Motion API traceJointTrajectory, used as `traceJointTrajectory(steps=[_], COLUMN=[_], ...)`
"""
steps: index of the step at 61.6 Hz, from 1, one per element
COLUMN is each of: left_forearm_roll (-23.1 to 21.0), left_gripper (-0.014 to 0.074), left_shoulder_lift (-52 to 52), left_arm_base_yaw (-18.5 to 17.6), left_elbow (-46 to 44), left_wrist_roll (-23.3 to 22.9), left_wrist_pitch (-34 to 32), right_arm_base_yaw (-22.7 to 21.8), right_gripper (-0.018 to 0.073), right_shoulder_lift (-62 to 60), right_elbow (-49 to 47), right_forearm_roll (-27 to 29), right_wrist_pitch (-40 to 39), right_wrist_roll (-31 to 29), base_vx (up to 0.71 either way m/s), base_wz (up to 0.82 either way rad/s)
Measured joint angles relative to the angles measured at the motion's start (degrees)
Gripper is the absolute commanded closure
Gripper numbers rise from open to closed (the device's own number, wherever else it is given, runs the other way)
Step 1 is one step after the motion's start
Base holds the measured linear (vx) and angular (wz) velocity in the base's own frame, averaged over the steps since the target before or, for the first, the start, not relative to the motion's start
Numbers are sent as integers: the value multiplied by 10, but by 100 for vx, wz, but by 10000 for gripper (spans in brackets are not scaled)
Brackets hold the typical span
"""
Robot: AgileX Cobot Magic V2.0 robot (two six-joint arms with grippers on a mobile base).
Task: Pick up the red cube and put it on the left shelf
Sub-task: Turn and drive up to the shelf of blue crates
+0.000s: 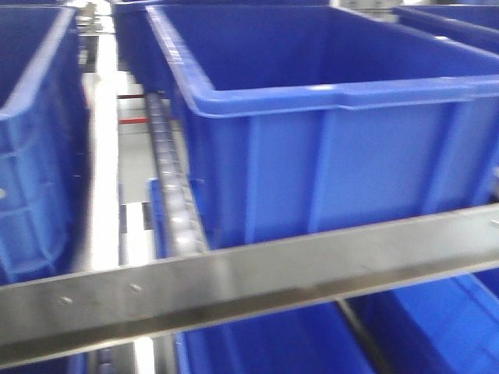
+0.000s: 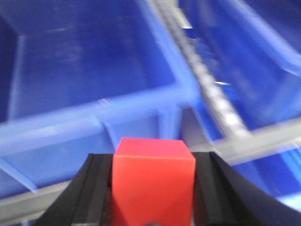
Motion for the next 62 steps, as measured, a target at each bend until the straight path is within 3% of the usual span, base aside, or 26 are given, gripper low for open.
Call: traceJointTrajectory(steps=[26, 62], left_forearm_roll=[0, 0], left_gripper=[491, 491], left_shoulder_lift=[0, 0], left_arm_base_yaw=[0, 0], left_elbow=[0, 0], left_wrist_roll=[0, 0], left_wrist_pitch=[0, 0], right_arm_base_yaw=[0, 0], right_gripper=[494, 492], right_shoulder_lift=[0, 0], right_elbow=[0, 0], right_forearm_roll=[0, 0], right_wrist_pitch=[0, 0], right_wrist_roll=[0, 0], base_vx=[11, 3], base_wz=[40, 10])
